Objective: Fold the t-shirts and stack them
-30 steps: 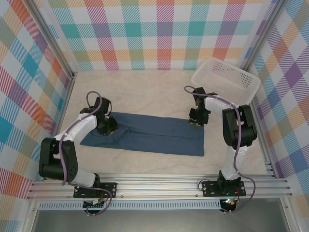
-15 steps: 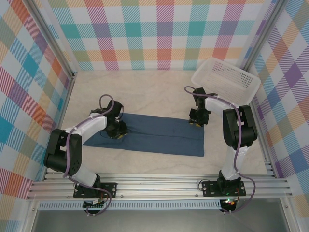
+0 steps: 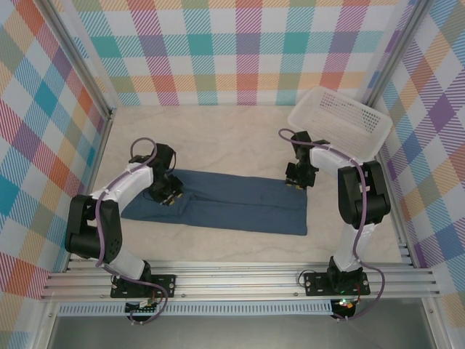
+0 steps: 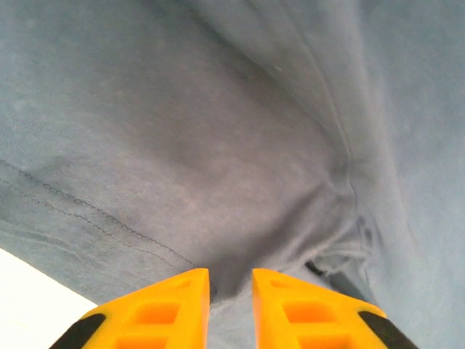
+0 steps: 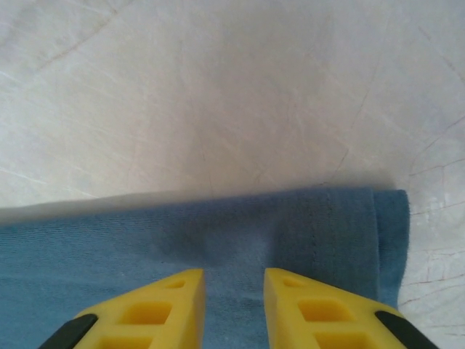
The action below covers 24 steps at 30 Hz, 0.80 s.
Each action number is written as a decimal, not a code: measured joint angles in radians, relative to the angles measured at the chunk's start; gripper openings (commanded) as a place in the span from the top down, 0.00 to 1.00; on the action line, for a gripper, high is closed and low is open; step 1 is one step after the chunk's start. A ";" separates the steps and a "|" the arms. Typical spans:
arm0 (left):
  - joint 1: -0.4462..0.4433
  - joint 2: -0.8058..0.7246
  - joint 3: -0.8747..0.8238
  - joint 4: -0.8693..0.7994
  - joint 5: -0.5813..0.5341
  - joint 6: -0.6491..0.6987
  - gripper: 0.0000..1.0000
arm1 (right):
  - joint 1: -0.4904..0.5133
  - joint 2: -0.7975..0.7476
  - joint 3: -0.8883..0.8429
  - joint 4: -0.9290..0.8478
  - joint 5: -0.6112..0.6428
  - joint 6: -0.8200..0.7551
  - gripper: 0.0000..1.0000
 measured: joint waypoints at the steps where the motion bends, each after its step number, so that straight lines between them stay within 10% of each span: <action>1: 0.001 0.029 0.010 -0.003 -0.003 -0.023 0.81 | 0.000 0.000 -0.012 0.001 -0.002 0.002 0.73; 12: 0.044 0.286 0.179 -0.071 -0.008 -0.090 0.84 | 0.000 -0.022 -0.066 0.011 -0.011 0.039 0.73; 24: 0.049 0.819 1.035 -0.157 0.063 0.028 0.83 | 0.177 -0.157 -0.251 -0.021 -0.100 0.258 0.72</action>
